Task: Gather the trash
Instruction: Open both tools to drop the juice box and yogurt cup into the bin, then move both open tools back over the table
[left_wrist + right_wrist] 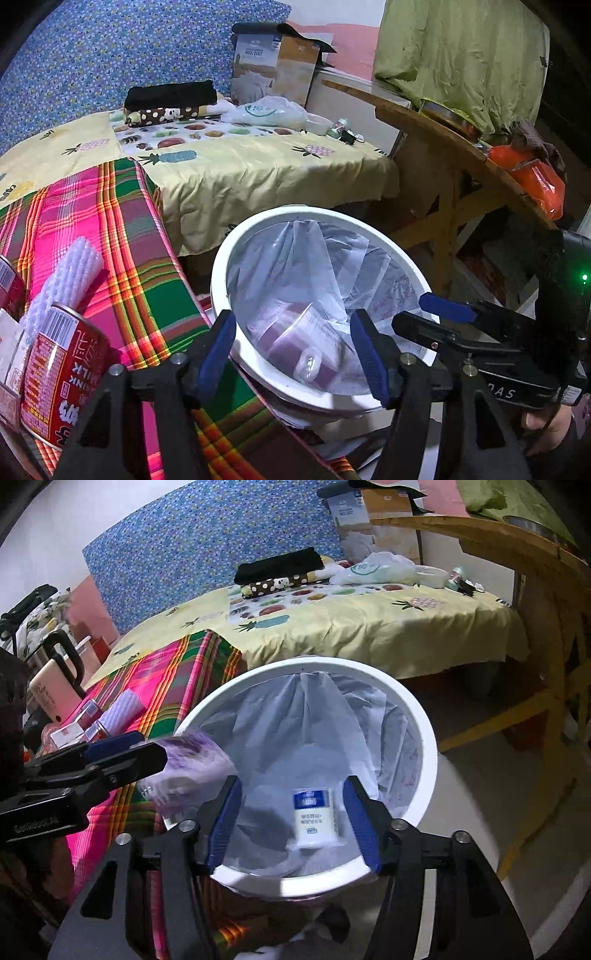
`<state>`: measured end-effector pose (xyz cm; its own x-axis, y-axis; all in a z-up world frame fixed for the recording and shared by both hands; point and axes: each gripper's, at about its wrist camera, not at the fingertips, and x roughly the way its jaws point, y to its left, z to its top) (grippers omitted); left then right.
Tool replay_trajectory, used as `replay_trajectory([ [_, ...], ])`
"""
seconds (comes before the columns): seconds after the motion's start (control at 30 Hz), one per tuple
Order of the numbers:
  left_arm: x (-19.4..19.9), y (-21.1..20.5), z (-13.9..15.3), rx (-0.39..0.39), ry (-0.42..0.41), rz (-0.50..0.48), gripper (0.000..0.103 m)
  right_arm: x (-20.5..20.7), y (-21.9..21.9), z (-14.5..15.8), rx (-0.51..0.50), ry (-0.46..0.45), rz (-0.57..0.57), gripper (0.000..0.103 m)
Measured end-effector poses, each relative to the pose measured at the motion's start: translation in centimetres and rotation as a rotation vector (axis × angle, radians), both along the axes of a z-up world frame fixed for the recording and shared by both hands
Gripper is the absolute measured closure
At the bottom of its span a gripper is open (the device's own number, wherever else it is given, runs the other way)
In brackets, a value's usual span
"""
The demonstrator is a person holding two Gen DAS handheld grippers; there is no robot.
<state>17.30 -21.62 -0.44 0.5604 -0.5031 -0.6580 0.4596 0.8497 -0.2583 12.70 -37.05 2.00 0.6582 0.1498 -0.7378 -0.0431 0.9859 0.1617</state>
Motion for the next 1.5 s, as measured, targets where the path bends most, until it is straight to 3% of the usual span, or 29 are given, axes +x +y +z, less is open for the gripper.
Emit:
replay_trajectory([
  [0.27,-1.4,2.0,0.8,0.005,-0.02,0.052,0.037,-1.5,1.1,1.4,0.011,-0.038,0.011,0.041],
  [0.73,-6.3,8.4,2.5,0.031,-0.099,0.2,0.037,-3.5,6.4,3.1,0.025,-0.085,0.14,0.042],
  [1.5,-12.1,16.6,1.8,0.079,-0.134,0.413,0.037,-5.1,12.4,3.2,0.05,-0.078,0.275,0.042],
])
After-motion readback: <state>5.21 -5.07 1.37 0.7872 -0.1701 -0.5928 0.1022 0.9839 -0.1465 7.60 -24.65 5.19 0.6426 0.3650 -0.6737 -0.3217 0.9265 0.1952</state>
